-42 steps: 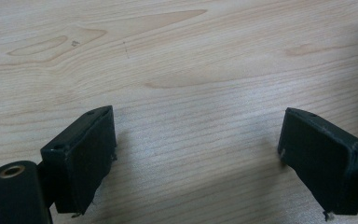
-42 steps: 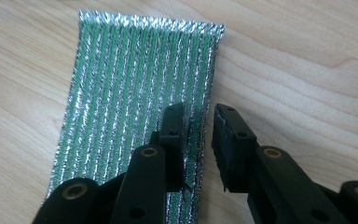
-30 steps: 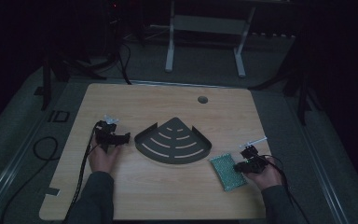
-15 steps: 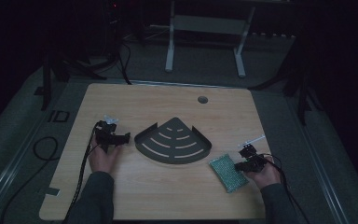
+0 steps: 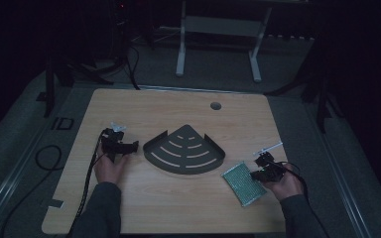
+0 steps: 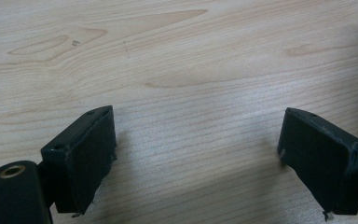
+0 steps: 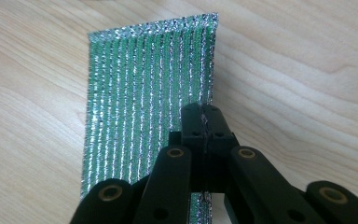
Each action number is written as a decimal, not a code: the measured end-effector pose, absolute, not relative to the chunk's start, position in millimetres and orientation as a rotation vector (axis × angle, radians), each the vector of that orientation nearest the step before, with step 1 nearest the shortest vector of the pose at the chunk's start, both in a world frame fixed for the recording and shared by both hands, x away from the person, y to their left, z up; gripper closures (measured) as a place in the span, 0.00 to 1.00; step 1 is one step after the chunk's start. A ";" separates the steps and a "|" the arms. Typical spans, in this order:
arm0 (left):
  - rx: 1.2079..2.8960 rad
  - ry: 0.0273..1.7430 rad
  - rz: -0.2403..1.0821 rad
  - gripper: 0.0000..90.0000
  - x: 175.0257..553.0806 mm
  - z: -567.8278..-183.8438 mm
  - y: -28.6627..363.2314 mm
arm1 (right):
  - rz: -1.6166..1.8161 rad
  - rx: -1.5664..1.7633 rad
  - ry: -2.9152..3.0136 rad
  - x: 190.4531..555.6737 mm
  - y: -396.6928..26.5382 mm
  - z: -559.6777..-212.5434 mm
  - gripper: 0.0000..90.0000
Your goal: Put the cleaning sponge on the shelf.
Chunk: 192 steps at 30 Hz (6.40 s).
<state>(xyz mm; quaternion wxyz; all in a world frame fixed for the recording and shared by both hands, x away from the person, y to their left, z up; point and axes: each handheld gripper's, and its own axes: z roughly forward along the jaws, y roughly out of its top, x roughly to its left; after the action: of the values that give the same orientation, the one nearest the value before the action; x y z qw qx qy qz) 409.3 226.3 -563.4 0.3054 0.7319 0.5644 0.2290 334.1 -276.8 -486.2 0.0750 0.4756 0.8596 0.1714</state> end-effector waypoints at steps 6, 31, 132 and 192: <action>1.938 1.494 0.606 0.13 409.3 -563.4 226.3 | 0.534 1.408 2.550 334.7 -276.9 -475.0 1.00; 1.938 1.494 0.606 0.13 409.3 -563.4 226.3 | 0.625 1.359 2.473 348.2 -271.5 -428.1 1.00; 1.938 1.495 0.605 0.13 409.5 -563.3 226.4 | 0.674 1.156 2.561 427.0 -165.9 -408.6 1.00; 1.939 1.494 0.607 0.13 409.9 -563.3 226.4 | 0.563 1.162 2.612 439.4 -144.6 -440.2 1.00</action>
<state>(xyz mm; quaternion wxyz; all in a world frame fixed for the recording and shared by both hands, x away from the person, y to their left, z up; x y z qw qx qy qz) 409.9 226.4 -563.3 0.3049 0.7322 0.5644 0.2291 439.4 -144.6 -440.2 0.1136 0.3963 0.8906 0.1920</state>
